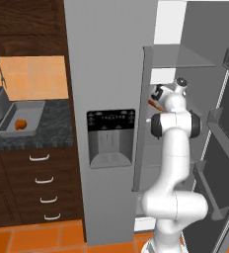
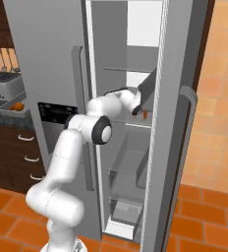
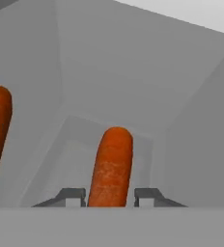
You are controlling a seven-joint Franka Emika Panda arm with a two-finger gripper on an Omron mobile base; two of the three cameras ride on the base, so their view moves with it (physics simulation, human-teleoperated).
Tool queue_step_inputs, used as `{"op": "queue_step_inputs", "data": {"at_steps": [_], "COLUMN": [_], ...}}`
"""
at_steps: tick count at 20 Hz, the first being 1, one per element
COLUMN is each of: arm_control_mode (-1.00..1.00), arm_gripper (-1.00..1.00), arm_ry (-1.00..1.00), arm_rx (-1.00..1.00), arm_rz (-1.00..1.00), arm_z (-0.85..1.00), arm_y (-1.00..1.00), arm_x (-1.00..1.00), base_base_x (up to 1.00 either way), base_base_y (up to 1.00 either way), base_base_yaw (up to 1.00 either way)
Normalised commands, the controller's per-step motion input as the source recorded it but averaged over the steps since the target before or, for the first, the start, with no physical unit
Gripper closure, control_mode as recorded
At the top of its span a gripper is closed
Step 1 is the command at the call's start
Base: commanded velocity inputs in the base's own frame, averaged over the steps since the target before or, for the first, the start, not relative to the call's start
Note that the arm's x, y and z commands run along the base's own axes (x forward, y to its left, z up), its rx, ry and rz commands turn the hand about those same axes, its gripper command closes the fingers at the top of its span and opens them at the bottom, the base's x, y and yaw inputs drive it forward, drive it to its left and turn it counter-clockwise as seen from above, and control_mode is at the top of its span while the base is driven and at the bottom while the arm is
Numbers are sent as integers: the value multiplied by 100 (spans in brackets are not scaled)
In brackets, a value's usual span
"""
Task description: Place one carrot and one chicken drumstick in each tupperware on the nearby counter, to pack two identical lunches.
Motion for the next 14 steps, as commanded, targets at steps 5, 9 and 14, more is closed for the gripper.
{"op": "queue_step_inputs", "data": {"at_steps": [5, 9, 14], "arm_control_mode": [-100, -100, -100], "arm_gripper": [100, 100, 100], "arm_ry": [-29, -19, 7], "arm_rx": [-33, 6, 21], "arm_rz": [-26, -25, -2], "arm_z": [-95, 29, 100], "arm_y": [88, 5, 0], "arm_x": [-100, -100, -100], "base_base_x": [0, 0, 0], "base_base_y": [0, 0, 0], "base_base_yaw": [0, 0, 0]}}
